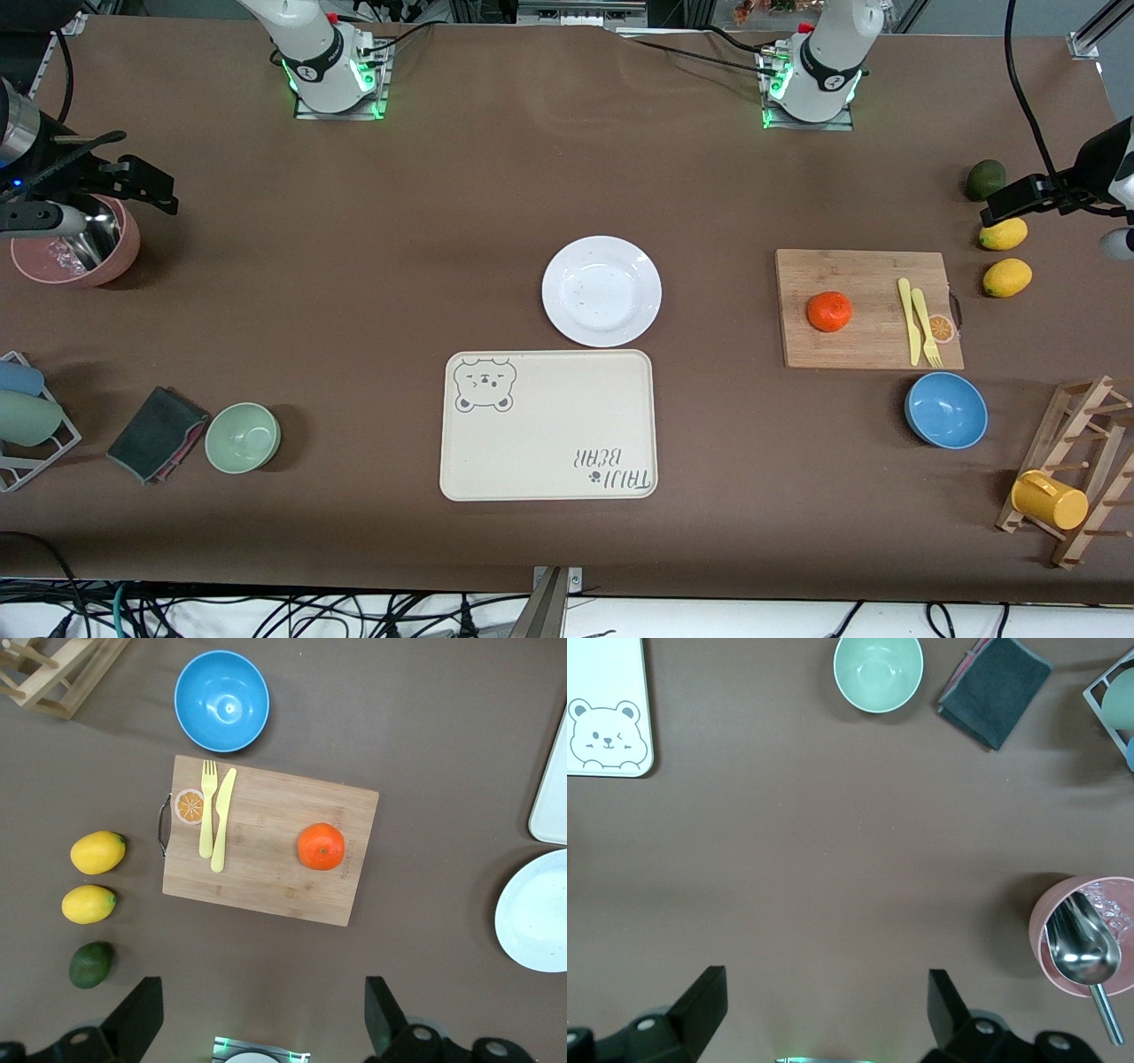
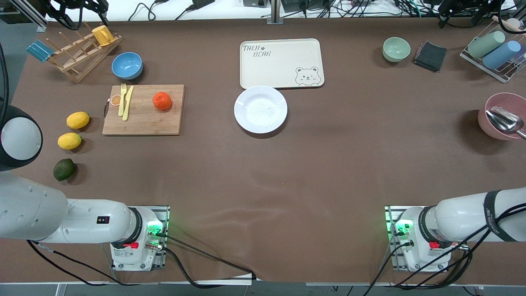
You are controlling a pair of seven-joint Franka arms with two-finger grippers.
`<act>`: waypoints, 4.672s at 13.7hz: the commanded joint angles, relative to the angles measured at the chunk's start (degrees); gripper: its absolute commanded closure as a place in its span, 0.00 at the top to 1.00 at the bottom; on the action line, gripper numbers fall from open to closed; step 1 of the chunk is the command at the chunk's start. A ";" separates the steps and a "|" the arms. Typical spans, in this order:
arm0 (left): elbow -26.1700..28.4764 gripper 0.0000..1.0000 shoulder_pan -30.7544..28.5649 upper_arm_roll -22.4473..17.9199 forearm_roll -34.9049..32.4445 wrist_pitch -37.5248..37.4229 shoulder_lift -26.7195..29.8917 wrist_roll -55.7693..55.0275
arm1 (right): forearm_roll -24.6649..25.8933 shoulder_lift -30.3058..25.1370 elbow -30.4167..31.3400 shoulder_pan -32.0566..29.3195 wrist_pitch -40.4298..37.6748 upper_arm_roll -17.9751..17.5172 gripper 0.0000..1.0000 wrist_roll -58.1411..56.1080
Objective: Place orange and plate with both arms
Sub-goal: 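Move the left gripper over the orange on the cutting board, then lower the left gripper and close it around the orange, then carry the orange with the left gripper onto the white plate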
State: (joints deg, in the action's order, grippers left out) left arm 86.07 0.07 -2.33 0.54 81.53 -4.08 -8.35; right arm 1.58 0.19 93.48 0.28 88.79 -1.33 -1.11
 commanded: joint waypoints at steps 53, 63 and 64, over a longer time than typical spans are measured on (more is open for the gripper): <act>47.53 0.16 -3.49 8.40 1.48 65.78 -11.84 1.76 | -1.14 0.43 -1.19 -0.45 -1.08 0.28 1.00 -1.53; 35.94 0.01 1.15 16.12 2.36 65.34 -10.07 -5.68 | -1.14 0.43 -1.19 -0.45 -1.16 0.19 1.00 -1.53; 34.01 0.00 3.17 16.92 2.27 65.25 -11.38 -9.89 | -1.14 0.43 -1.19 -0.45 -1.16 0.19 1.00 -1.53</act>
State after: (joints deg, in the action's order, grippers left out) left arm 124.11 0.43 13.20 1.74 147.65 -13.24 -13.25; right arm 1.28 0.29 93.47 0.18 88.63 -0.99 -1.71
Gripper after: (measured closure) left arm 0.330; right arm 0.000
